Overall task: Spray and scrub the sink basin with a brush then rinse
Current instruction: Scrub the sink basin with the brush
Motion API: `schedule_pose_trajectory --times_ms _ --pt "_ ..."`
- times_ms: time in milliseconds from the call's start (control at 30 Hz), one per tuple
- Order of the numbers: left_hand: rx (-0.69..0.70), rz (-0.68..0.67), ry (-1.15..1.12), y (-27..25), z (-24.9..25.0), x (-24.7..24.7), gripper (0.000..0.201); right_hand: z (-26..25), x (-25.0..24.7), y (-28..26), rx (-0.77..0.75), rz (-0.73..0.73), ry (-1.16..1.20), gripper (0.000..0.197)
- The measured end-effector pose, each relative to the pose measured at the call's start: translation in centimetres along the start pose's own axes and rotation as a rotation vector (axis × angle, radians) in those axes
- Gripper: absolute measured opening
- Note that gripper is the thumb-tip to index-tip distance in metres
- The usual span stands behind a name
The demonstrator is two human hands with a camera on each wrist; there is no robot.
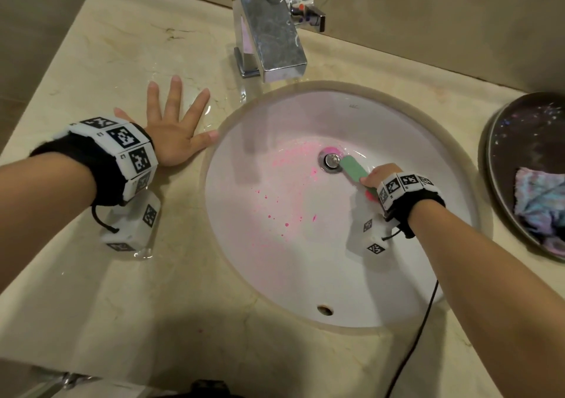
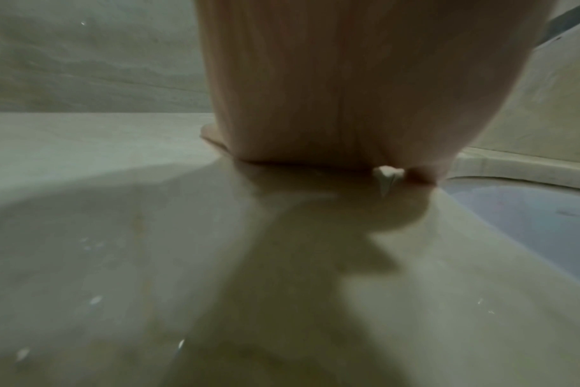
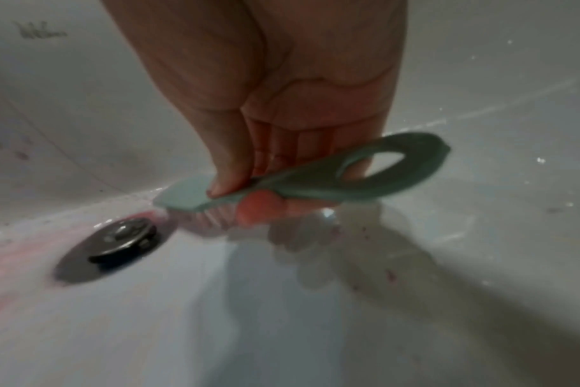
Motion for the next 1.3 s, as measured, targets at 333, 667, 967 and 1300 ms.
schedule_pose_trajectory --times_ms 333,667,967,1300 --pt "-0.003 -0.002 -0.001 -0.1 0.0 0.0 0.067 1.5 -0.8 0.4 0.009 0.079 0.028 0.035" --pt "-0.001 -0.014 0.010 -0.1 0.1 -0.1 0.068 2.3 -2.0 0.6 0.031 0.114 0.097 0.030" --pt "-0.007 -0.008 0.007 -0.3 0.3 -0.3 0.068 1.9 -2.8 0.5 0.043 0.107 0.123 0.036" --pt "-0.017 0.016 0.001 -0.2 0.3 -0.3 0.067 -0.6 -2.1 0.3 -0.007 0.092 0.107 0.029"
Point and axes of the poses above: each hand's wrist, its own y-axis towards the middle knuckle, its own x-axis out of the palm, z = x × y, the point moved 8 cm from there along y, towards the middle knuckle, and after that the axes turned 15 degrees about z, right-handed, at the moved point
